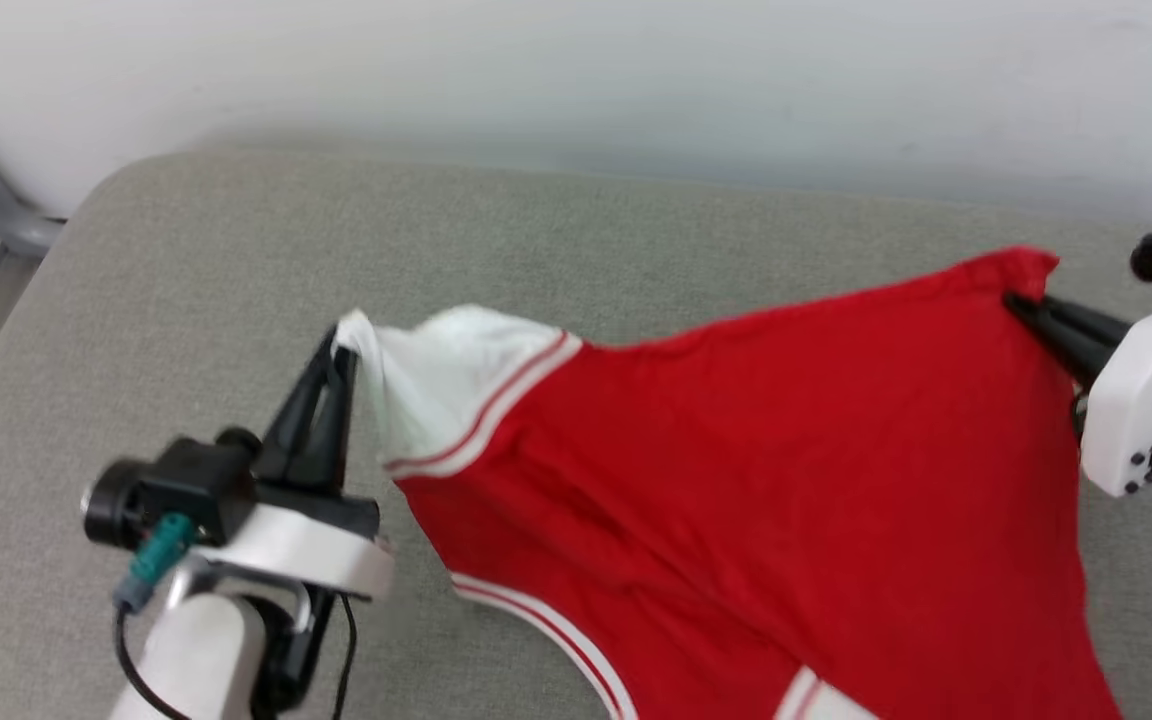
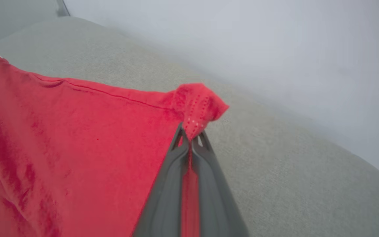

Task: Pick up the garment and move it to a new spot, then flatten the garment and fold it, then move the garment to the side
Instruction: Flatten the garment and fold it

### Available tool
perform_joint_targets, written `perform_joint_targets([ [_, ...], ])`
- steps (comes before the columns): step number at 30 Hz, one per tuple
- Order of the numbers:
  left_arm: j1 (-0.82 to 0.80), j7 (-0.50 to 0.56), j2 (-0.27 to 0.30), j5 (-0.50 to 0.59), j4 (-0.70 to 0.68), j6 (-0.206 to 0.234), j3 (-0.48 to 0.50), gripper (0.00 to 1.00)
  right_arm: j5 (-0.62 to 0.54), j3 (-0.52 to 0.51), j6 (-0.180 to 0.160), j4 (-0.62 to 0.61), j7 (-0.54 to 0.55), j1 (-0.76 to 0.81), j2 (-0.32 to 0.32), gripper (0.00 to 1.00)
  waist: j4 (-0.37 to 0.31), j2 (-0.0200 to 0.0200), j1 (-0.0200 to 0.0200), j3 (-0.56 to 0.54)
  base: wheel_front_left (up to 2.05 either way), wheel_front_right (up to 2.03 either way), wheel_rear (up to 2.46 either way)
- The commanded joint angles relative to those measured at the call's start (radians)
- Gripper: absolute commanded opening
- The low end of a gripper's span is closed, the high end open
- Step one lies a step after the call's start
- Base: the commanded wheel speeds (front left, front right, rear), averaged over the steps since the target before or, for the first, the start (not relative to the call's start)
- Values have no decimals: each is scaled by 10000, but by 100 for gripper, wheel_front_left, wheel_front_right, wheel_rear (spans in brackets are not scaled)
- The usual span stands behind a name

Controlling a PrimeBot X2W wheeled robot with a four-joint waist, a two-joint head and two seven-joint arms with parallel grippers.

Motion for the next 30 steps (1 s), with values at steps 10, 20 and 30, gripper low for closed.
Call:
perform_joint_targets([
  [10, -2537, 999, 919, 93, -1267, -434, 348, 0, -785, -1827, -8, -1440, 31, -578, 884, 0, -532, 0, 0, -279, 0, 0, 0],
  [20, -6399, 1927, 1233, 3, -972, -943, 195, 0, -1523, -2683, -8, -1953, 779, -2936, 1514, 0, -669, 0, 0, 1351, 0, 0, 0],
  [30, -10580, 1930, 1195, 75, 875, -1206, -169, 0, -2517, -2724, -8, -387, 806, -6729, 1662, 0, -692, 0, 0, 3456, 0, 0, 0],
])
